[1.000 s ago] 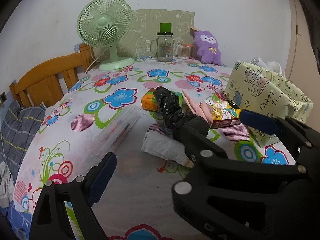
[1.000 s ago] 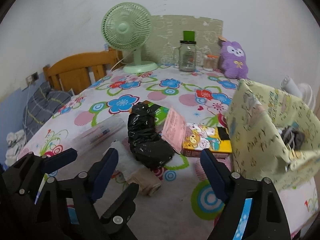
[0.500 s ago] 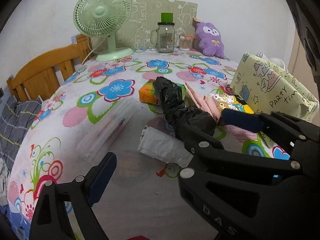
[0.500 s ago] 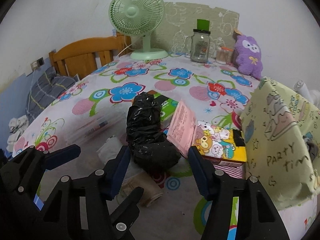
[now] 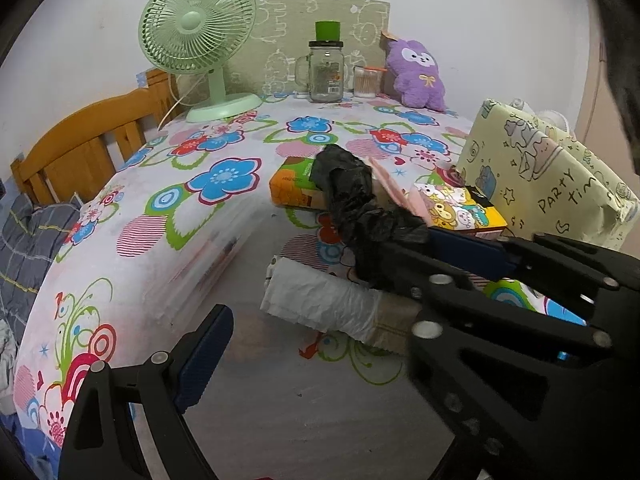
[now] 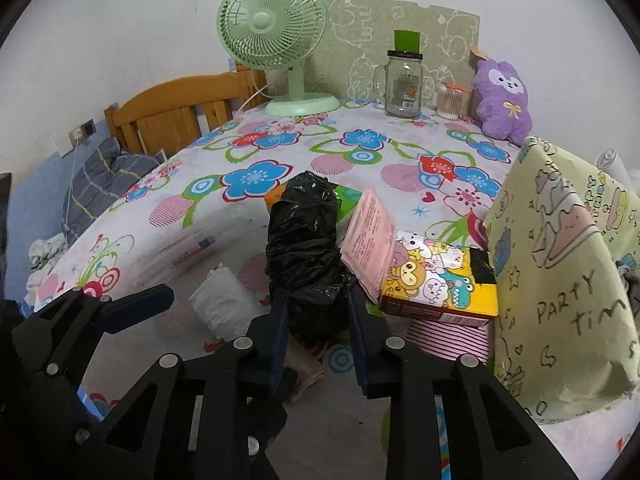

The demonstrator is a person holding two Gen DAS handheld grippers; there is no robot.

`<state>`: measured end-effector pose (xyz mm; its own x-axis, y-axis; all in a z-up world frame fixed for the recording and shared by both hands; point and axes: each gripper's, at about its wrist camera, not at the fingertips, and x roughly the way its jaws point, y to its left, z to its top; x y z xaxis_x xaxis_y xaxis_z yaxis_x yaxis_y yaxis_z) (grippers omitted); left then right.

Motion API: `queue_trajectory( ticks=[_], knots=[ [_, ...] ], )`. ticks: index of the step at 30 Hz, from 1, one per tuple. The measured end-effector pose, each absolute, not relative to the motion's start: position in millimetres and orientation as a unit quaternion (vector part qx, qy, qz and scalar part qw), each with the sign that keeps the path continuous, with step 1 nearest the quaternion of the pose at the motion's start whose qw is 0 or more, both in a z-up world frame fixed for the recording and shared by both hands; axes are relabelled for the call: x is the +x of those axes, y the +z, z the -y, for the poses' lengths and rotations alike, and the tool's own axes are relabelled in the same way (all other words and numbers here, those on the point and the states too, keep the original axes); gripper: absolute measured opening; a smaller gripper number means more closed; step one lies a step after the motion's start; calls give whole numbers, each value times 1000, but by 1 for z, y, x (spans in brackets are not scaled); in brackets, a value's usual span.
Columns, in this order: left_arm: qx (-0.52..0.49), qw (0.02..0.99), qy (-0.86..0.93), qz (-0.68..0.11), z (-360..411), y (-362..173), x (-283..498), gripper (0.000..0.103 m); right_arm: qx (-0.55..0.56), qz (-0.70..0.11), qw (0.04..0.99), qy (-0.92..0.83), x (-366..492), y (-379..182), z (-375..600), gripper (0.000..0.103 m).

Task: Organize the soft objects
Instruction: 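Grasp the black plastic bag with the right tool while the left tool approaches the white rolled cloth, then grasp the white rolled cloth with the left tool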

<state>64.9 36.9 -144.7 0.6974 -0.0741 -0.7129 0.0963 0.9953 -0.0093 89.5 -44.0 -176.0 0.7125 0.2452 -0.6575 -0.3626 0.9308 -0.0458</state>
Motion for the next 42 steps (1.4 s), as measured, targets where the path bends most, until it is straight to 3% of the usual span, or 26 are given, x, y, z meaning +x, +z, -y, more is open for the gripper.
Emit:
queue_trajectory(
  ticks=[16, 22, 25, 28, 42],
  knots=[
    [19, 919, -45, -390, -25, -152, 80, 93, -73, -331, 931, 134, 81, -170, 63, 29],
    [8, 921, -57, -386, -24, -151, 76, 73, -59, -345, 926, 139, 83, -175, 64, 29],
    [7, 922, -61, -381, -24, -150, 74, 54, -58, -345, 926, 139, 83, -175, 64, 29],
    [7, 923, -61, -381, -24, -149, 73, 45, -57, -344, 927, 138, 82, -175, 64, 29],
    [4, 932, -42, -359, -32, -131, 57, 42, -57, -325, 932, 151, 69, -159, 56, 29]
  ],
)
